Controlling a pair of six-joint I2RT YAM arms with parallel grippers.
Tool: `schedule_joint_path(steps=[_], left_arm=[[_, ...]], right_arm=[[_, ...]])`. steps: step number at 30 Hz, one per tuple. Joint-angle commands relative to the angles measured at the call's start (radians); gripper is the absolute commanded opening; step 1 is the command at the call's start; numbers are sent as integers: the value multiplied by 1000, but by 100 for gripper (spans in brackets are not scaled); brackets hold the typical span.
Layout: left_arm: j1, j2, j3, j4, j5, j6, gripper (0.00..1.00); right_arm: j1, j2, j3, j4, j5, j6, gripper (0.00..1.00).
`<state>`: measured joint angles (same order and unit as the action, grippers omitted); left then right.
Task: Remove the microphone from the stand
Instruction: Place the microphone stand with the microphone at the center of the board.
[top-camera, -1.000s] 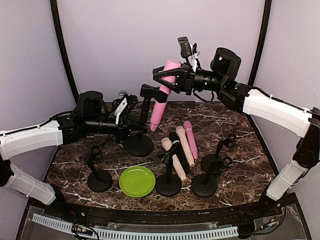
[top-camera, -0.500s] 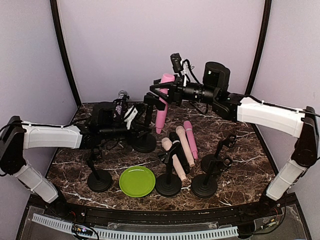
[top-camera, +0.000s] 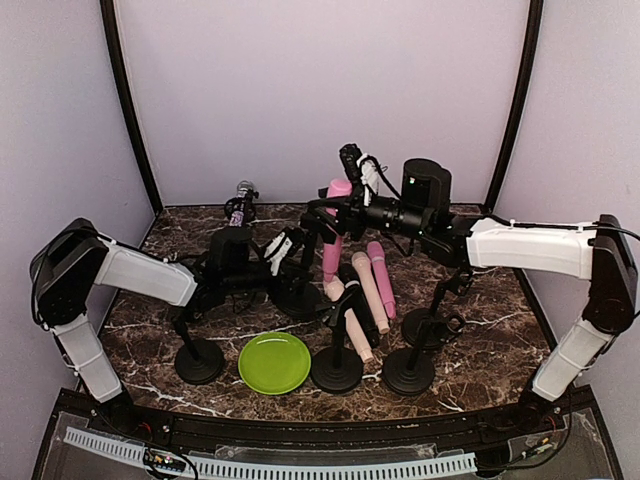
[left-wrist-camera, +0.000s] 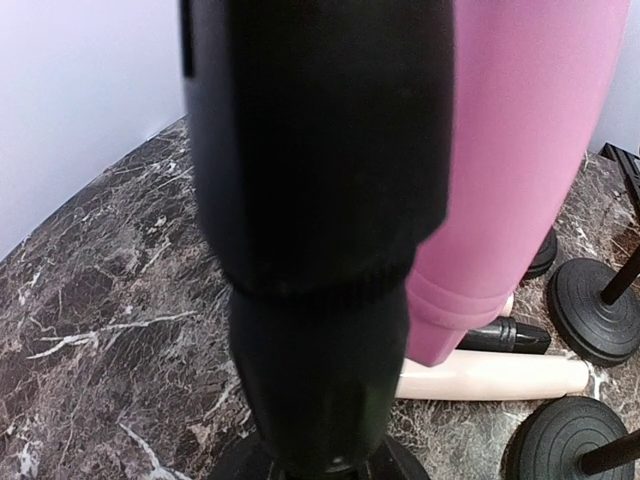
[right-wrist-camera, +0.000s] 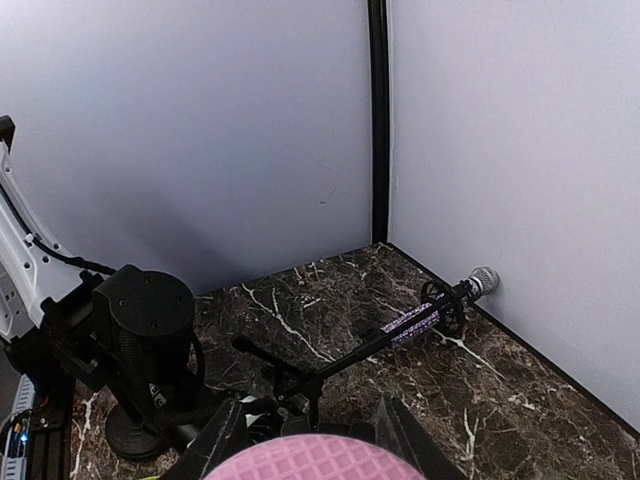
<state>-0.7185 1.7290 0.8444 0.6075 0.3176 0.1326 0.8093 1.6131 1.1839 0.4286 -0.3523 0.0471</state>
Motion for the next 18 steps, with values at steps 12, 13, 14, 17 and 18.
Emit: schedule_joint_path(steps=[12, 13, 14, 17, 18], left_arm=[[-7, -124, -70, -93, -3, -86, 65], [-7, -148, -84, -102, -1, -91, 66], [-7, -161, -88, -123, 0, -96, 67], [-7, -221, -98, -182, -12, -103, 70], [-7, -232, -99, -211, -14, -106, 71]], right_arm=[[34, 45, -67, 99, 3, -104, 13], [34, 43, -72, 96, 0, -105, 14], [35, 41, -76, 93, -4, -107, 15], [36, 36, -79, 71, -16, -113, 18], [36, 37, -79, 60, -19, -114, 19]])
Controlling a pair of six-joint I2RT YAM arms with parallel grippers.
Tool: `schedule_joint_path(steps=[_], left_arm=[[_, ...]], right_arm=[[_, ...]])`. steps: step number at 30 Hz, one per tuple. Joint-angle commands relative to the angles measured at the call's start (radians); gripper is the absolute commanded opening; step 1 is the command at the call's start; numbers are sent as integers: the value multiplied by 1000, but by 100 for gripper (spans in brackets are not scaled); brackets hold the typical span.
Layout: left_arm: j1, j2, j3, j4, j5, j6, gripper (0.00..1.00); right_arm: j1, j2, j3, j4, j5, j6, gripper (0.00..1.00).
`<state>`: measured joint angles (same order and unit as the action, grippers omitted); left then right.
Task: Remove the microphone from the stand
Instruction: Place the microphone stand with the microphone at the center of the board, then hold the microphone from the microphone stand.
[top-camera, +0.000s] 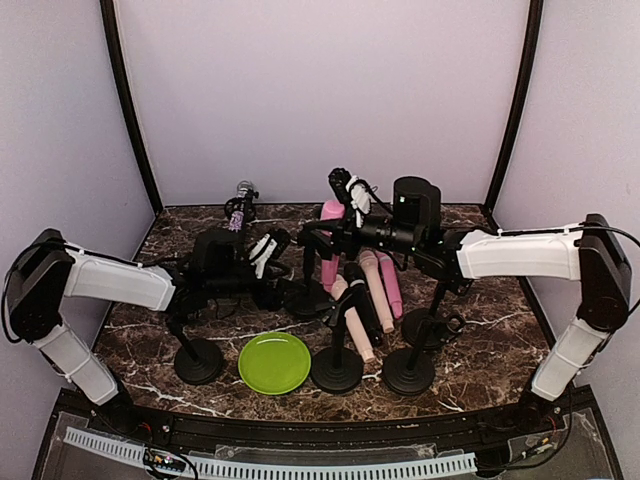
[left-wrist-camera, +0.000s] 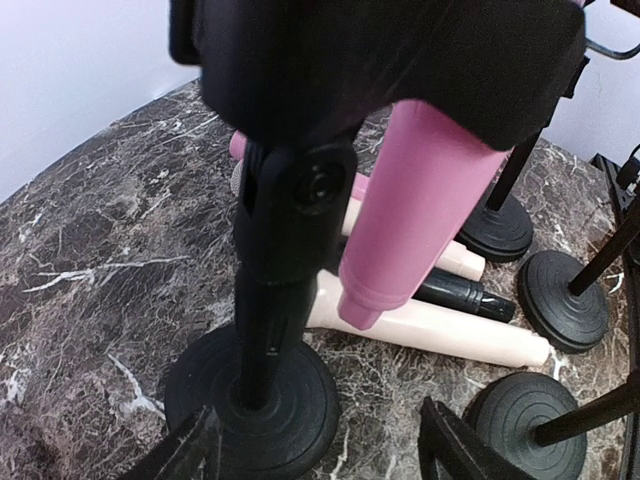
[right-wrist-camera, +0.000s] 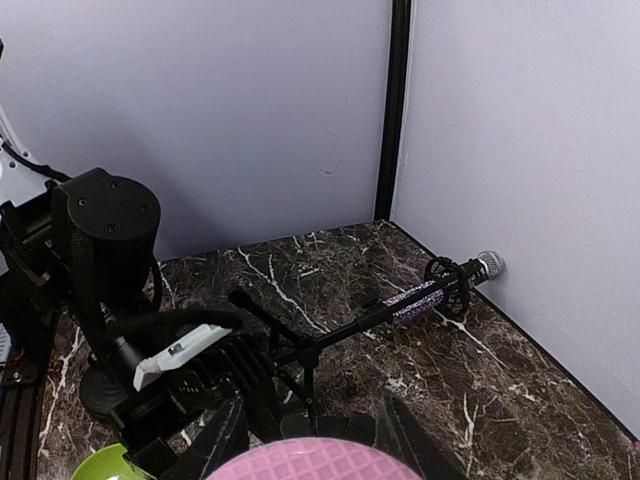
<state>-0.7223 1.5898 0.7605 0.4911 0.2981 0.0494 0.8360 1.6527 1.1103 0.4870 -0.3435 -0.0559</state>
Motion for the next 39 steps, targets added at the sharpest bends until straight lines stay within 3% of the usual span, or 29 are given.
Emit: schedule_joint_path(steps=[1, 9, 14, 24, 32, 39], left_arm=[[-3, -115, -17, -108, 5, -24, 71], [-1, -269, -14, -206, -14, -42, 77], [2, -354, -7, -250, -21, -10, 82], [32, -410, 53, -321, -57, 19, 88], [54, -364, 156, -359, -83, 38, 88], [75, -362, 170, -338, -93, 43, 88]], right_arm=[[10, -1, -5, -6, -31, -14, 22], [9, -40, -7, -31, -1, 26, 65], [9, -56, 19, -52, 22, 56, 80], [24, -61, 122, -147, 162, 138, 87], [84, -74, 195, -324, 418, 64, 88], [83, -113, 189, -367, 520, 0, 90]])
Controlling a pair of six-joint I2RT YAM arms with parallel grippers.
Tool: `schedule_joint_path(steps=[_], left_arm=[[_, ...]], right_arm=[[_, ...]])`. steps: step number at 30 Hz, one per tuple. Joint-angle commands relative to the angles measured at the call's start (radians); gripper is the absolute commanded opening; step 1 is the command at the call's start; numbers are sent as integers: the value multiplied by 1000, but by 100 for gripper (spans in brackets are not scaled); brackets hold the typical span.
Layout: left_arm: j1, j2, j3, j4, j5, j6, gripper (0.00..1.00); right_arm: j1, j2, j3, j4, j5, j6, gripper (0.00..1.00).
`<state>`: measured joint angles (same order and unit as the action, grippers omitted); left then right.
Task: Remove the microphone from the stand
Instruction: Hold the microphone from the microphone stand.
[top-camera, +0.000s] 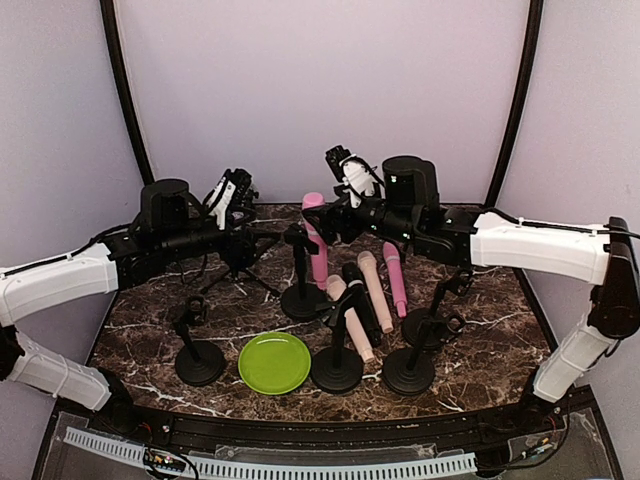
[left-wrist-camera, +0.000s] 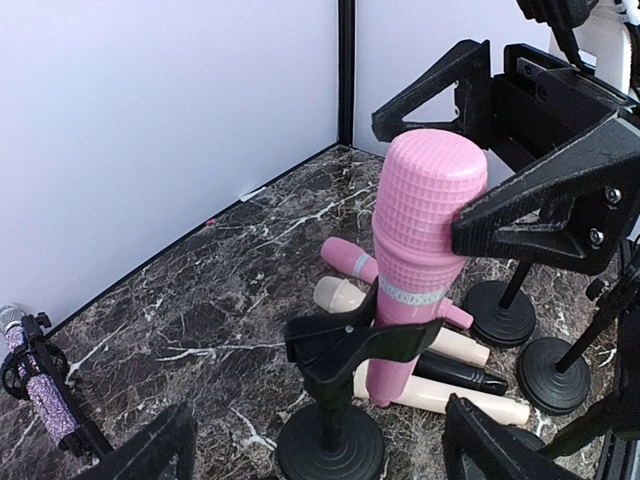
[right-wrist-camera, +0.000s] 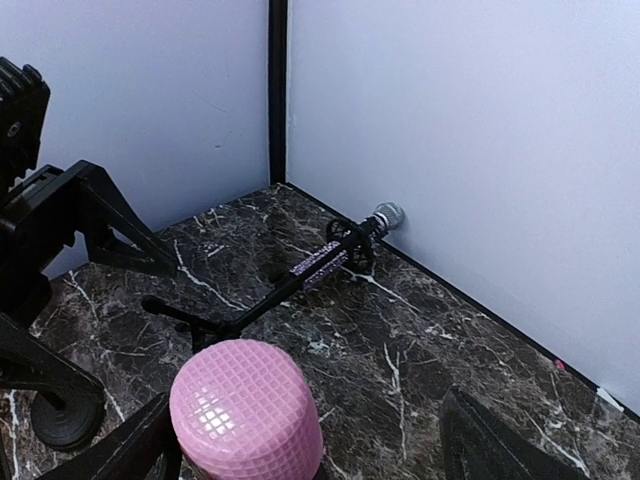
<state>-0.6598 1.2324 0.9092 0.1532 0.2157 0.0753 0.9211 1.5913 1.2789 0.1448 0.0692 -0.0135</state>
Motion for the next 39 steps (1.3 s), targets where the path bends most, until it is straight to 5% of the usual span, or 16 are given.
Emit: schedule_joint_path(steps=[1, 15, 28, 39], left_arm=[[14, -7, 19, 2, -7, 16, 88], [24, 6, 23, 12, 32, 16, 88], [31, 23, 41, 7, 52, 27, 88], [44, 37, 44, -4, 48, 36, 89]], right_arm=[[-2, -55, 22, -24, 118, -46, 90], [30, 17, 136, -46, 28, 44, 91], [67, 95, 216, -134, 261, 130, 85], [64, 116, 226, -129, 202, 100, 49]])
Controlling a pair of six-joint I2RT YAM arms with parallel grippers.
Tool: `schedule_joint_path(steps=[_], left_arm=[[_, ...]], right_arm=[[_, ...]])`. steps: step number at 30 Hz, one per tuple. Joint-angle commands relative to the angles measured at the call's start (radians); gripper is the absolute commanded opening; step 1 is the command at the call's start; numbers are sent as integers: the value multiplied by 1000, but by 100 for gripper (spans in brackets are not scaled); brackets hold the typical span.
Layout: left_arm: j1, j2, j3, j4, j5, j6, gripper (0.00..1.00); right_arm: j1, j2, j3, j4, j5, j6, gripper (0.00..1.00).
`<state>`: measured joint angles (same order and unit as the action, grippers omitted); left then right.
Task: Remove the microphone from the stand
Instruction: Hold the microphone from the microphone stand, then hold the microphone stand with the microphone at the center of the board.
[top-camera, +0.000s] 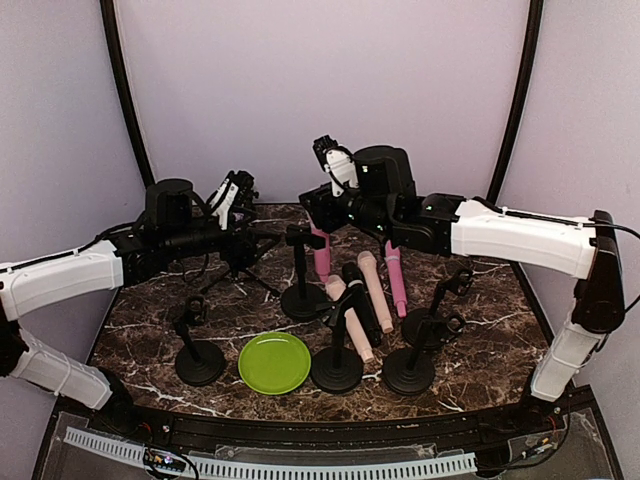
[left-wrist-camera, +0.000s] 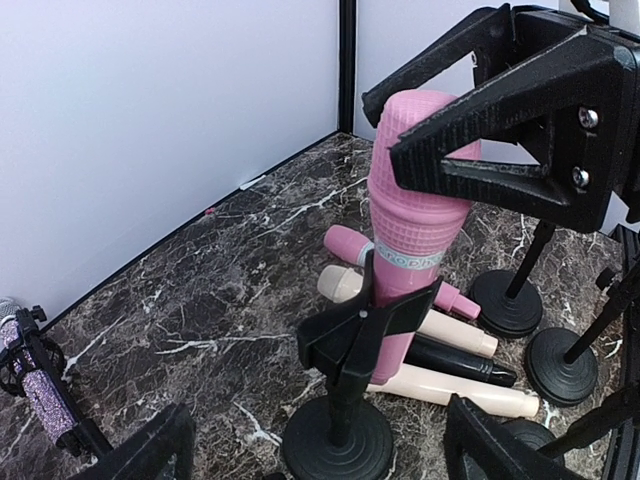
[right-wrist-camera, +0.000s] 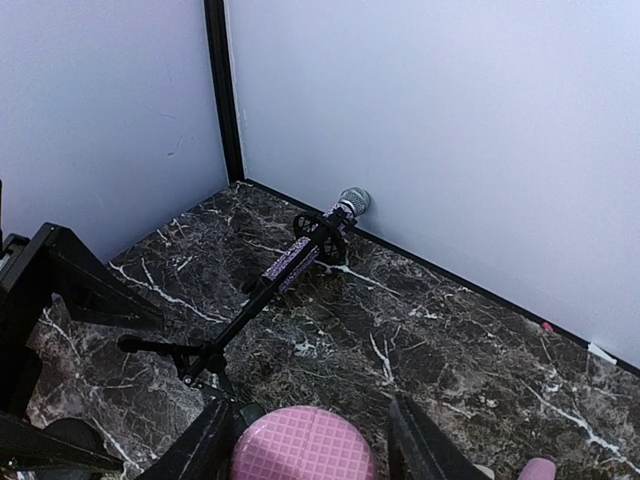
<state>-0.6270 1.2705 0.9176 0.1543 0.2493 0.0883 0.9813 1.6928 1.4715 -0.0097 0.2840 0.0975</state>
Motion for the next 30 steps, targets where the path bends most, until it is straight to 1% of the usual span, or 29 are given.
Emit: schedule_joint_path(steps=[1, 3, 4, 7, 8, 11, 16, 20, 26, 28, 30], left_arm=[[12, 4, 40, -10, 24, 29, 89], [19, 19, 63, -35, 56, 37, 89], [25, 27, 75, -50, 96, 43, 89], [31, 70, 135, -132, 180, 98, 89], [32, 78, 143, -144, 192, 114, 89], [32, 100, 156, -170, 193, 168, 89], [32, 125, 163, -165, 234, 225, 90], [32, 168, 178, -158, 251, 243, 91], [32, 225, 214, -157, 264, 255, 89], [33, 236, 226, -167, 270, 262, 85], [32, 240, 229, -177, 277, 264, 75]], right_arm=[[2, 15, 33, 29, -24, -17, 47], [-6, 13, 30, 35, -56, -33, 43], [-12, 9, 27, 38, -77, -40, 41], [-45, -15, 3, 65, -189, -64, 37], [-57, -26, -10, 80, -261, -72, 36], [-95, -45, -30, 105, -412, -89, 36], [-138, -43, -30, 112, -557, -91, 36], [-146, -37, -29, 113, -599, -90, 35], [-150, -36, -34, 114, -611, -91, 35], [-150, -38, -37, 114, -607, -90, 34], [-150, -40, -39, 114, -603, -90, 34]])
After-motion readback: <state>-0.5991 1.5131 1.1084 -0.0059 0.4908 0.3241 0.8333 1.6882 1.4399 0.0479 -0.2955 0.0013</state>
